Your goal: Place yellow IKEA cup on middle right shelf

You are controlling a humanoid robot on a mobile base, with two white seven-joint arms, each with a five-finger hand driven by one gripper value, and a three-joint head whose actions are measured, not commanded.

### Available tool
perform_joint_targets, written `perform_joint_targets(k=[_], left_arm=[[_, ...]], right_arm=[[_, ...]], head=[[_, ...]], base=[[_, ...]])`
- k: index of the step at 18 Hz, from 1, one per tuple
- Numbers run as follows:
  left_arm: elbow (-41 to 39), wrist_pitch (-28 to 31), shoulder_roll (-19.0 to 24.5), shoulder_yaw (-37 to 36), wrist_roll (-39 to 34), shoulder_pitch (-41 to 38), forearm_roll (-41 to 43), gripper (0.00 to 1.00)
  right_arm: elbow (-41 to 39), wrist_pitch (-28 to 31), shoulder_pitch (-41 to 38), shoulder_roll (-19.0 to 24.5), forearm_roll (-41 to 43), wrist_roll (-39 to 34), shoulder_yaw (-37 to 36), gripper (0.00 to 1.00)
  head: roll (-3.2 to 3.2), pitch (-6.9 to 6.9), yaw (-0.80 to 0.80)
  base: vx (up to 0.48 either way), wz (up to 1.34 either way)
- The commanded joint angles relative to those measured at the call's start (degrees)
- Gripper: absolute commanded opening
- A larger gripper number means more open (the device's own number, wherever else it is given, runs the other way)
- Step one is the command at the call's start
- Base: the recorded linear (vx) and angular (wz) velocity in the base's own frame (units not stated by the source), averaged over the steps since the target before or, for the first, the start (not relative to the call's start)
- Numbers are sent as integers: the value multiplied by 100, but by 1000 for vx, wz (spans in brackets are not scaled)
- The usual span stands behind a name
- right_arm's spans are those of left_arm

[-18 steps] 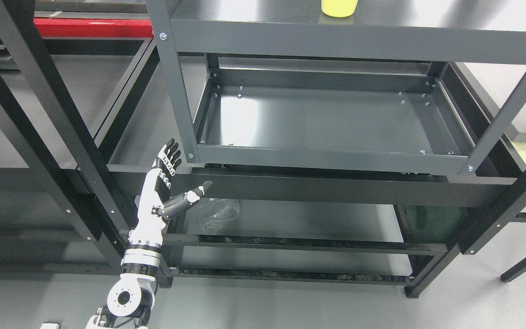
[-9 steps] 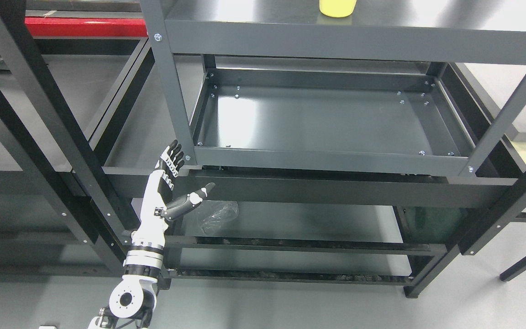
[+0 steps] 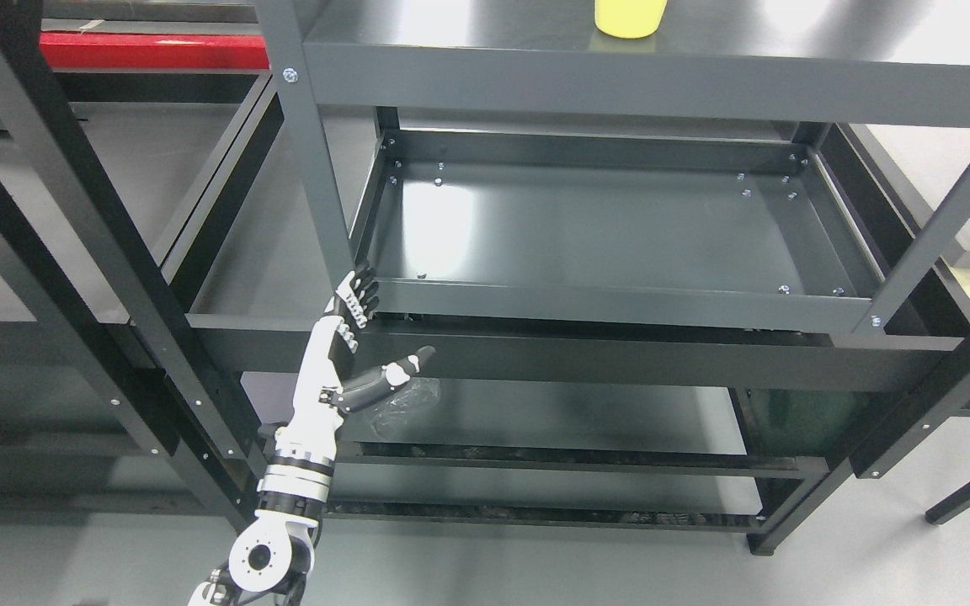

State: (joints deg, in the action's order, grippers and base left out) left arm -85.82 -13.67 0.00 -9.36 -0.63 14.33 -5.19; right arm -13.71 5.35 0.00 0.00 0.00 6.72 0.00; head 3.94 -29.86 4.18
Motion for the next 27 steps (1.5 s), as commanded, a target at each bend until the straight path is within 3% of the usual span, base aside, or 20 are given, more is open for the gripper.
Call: perform_joint_targets(k=[1,27], left_arm=[[4,31,100,-479,-7,140,0,99],[-13,22,100,-453,1,334,0,99]], right_arm=[[0,1,-79,-100,141,-4,97,99],[0,1,-79,-100,141,-4,97,99]], head=[[0,0,0],[0,0,0]], base=[[24,-63],[19,-37]])
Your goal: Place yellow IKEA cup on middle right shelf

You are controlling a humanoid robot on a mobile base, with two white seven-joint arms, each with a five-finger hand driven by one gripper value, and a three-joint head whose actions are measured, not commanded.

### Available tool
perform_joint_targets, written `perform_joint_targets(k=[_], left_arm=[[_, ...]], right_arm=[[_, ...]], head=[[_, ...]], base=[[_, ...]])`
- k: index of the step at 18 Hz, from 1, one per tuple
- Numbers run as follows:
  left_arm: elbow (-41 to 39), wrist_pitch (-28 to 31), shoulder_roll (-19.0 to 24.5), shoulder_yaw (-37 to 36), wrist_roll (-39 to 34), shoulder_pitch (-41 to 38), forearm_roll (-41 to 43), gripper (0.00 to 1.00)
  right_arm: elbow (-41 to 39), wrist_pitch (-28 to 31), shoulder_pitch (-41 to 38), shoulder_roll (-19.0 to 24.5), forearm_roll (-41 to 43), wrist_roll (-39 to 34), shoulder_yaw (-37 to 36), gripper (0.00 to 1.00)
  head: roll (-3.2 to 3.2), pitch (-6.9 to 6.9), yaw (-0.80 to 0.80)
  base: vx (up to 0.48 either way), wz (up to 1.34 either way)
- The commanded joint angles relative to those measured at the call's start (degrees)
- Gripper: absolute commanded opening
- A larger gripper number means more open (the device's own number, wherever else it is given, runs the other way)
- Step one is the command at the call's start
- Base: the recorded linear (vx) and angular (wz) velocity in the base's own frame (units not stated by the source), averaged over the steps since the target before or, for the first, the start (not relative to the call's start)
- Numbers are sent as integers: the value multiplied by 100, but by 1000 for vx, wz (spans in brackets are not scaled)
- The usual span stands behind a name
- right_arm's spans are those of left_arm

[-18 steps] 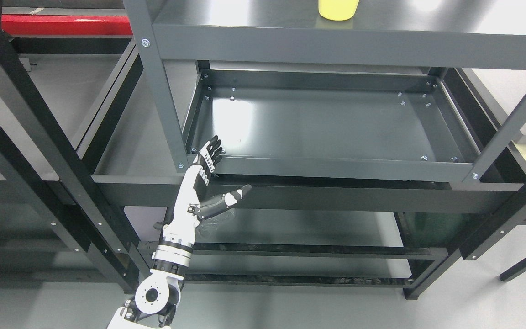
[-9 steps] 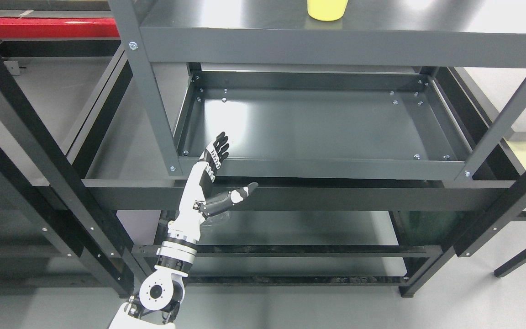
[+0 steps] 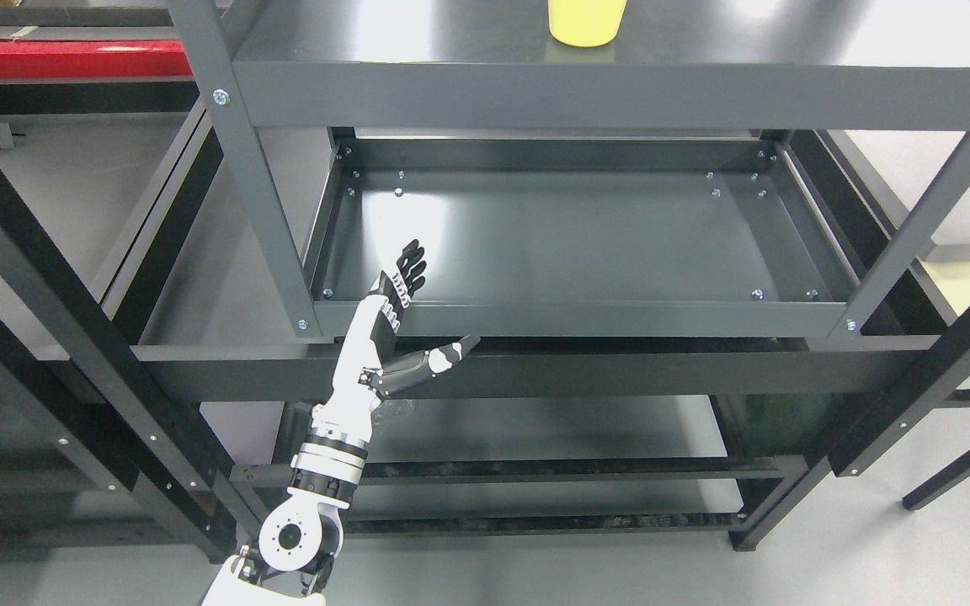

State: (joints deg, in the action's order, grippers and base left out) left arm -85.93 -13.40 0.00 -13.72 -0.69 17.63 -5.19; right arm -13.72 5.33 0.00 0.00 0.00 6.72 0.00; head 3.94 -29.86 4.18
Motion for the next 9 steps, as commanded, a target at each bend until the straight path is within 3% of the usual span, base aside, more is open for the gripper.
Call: perform_joint_targets(k=[1,9], left_arm=[[-3,-13,100,-17,7,4,0,99],[-3,-13,100,-17,7,4,0,99]], right_arm=[[0,3,-79,-100,141,-4,97,99],[0,3,-79,-100,141,-4,97,99]], head=[[0,0,0],[0,0,0]], base=[[60,-2],[61,32]])
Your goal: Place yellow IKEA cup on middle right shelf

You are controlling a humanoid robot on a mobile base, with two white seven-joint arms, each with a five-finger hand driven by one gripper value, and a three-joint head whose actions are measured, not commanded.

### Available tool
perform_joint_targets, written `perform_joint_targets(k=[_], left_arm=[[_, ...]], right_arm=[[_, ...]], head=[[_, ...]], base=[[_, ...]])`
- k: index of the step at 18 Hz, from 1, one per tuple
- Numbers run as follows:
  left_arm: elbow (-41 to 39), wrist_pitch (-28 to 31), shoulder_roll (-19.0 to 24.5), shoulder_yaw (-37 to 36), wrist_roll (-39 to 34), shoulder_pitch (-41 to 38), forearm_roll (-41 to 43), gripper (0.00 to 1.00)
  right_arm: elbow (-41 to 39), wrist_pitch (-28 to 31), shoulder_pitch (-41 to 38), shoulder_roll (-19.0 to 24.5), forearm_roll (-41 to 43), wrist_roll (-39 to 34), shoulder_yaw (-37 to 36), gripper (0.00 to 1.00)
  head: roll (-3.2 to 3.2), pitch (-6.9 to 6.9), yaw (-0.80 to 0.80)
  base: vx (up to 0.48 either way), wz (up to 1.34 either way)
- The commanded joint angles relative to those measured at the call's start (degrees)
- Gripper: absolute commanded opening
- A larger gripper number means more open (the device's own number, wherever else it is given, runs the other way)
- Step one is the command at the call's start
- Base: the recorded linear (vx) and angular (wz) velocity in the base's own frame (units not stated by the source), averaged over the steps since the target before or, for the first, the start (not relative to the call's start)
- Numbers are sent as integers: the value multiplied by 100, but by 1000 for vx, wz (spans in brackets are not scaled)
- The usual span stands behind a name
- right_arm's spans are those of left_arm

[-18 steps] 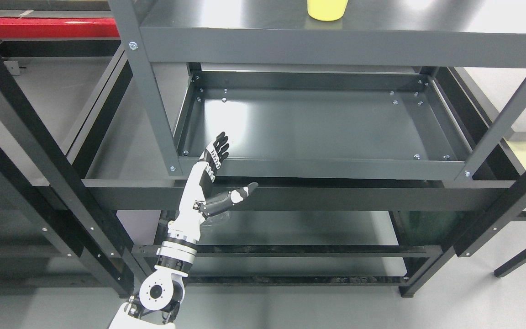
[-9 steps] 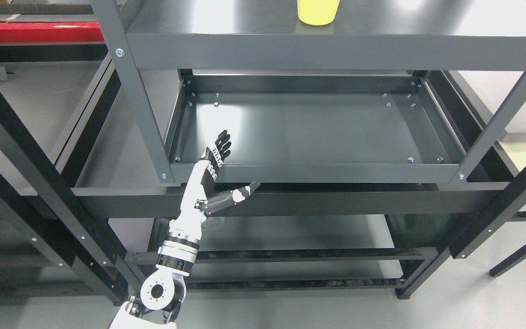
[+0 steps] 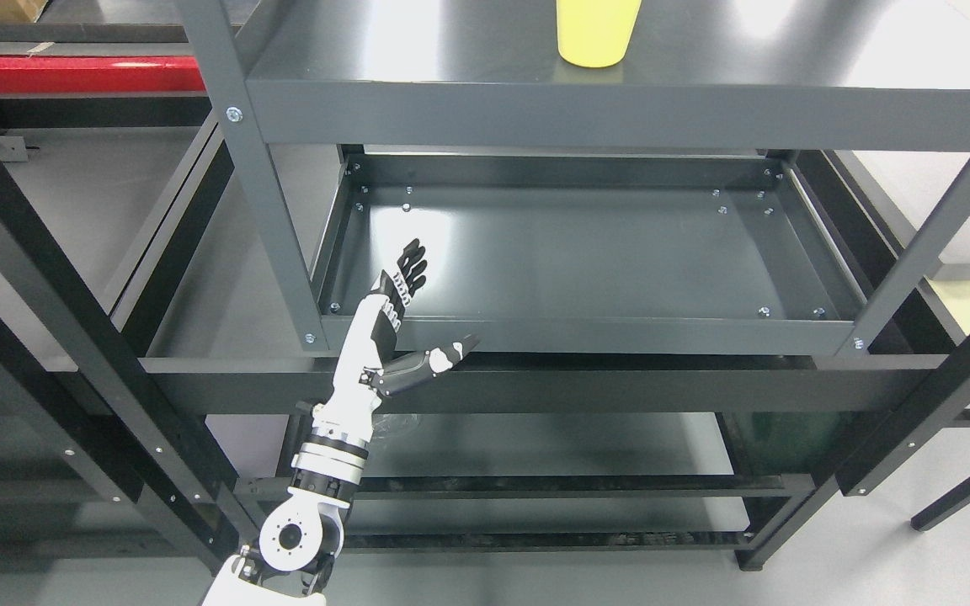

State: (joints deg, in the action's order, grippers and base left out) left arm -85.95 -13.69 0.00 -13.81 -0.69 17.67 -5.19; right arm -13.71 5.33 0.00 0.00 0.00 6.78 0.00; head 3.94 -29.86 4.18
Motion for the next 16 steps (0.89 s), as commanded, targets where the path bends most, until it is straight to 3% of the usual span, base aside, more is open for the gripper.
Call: perform_joint_targets(k=[1,16], left_arm=[[0,15,100,-8,-2,-1,0,99],[0,7,100,-8,7,-1,0,99]], right_arm=[[0,3,-79,-100,141,-10,97,99],[0,3,-79,-100,141,-10,97,100]], head=[[0,0,0],[0,0,0]], base=[[22,-8],[1,-11]])
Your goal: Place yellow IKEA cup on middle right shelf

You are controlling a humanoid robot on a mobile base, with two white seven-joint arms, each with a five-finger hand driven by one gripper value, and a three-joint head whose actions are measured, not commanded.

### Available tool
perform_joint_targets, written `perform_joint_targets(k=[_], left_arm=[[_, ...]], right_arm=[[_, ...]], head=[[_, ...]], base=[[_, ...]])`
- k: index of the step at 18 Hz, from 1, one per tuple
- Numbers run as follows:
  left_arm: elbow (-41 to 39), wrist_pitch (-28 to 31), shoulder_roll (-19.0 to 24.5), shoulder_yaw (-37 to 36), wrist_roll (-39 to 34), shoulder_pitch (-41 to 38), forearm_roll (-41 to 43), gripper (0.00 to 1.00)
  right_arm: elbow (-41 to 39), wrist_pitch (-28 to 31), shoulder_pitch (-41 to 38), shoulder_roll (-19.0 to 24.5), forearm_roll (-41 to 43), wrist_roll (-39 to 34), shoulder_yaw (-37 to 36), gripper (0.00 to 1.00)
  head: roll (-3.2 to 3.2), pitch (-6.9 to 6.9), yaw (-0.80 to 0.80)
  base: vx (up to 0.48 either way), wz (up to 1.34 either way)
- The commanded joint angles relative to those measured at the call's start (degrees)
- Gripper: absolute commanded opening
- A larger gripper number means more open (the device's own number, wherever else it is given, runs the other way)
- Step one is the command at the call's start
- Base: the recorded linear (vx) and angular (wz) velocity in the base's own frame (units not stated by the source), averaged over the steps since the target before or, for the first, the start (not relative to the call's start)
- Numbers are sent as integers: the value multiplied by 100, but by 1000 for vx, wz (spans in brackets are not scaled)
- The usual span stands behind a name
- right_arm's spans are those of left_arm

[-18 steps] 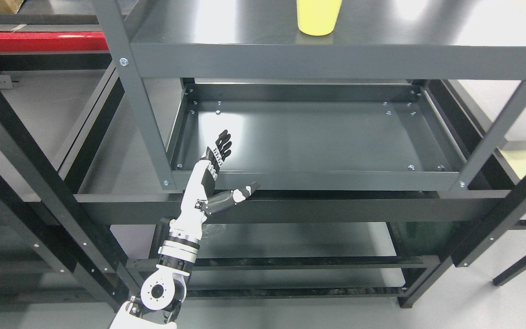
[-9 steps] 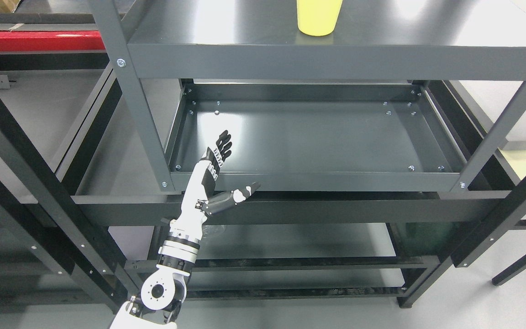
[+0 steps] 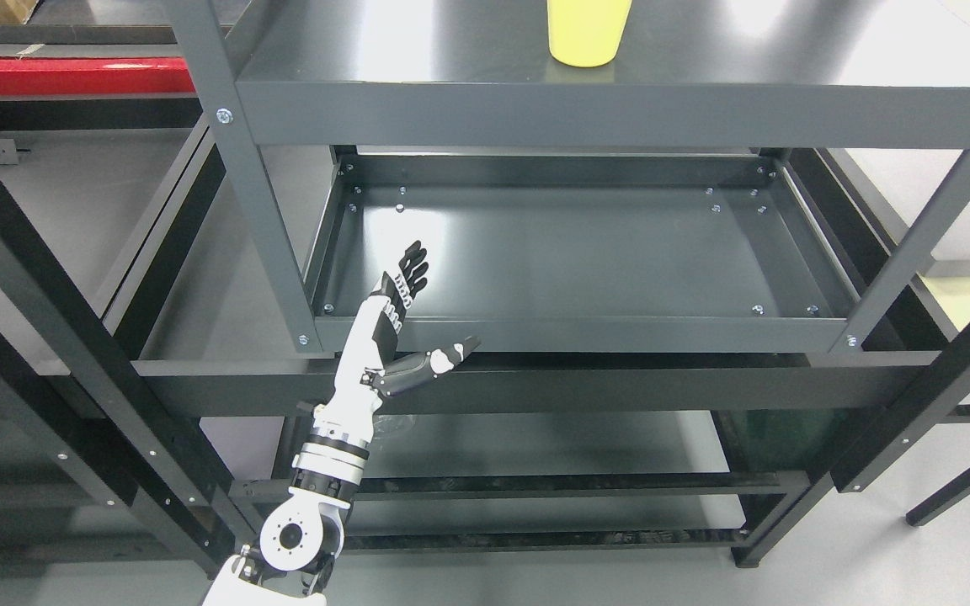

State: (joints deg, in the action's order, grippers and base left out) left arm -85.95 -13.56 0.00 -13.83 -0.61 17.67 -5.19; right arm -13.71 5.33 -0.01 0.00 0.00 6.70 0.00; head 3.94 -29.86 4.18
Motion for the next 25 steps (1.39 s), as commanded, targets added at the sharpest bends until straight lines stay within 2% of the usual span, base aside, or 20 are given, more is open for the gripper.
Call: perform_joint_targets(k=[1,25], left_arm=[[0,-7,100,-5,-1,0,0,99],[-44,-7,100,21,-1,0,0,99]], right_arm=[[0,3,-79,-100,141,-2,97,99],[0,3,-79,-100,141,-2,97,99]], head=[[0,0,0],[0,0,0]], base=[[0,0],[0,0]])
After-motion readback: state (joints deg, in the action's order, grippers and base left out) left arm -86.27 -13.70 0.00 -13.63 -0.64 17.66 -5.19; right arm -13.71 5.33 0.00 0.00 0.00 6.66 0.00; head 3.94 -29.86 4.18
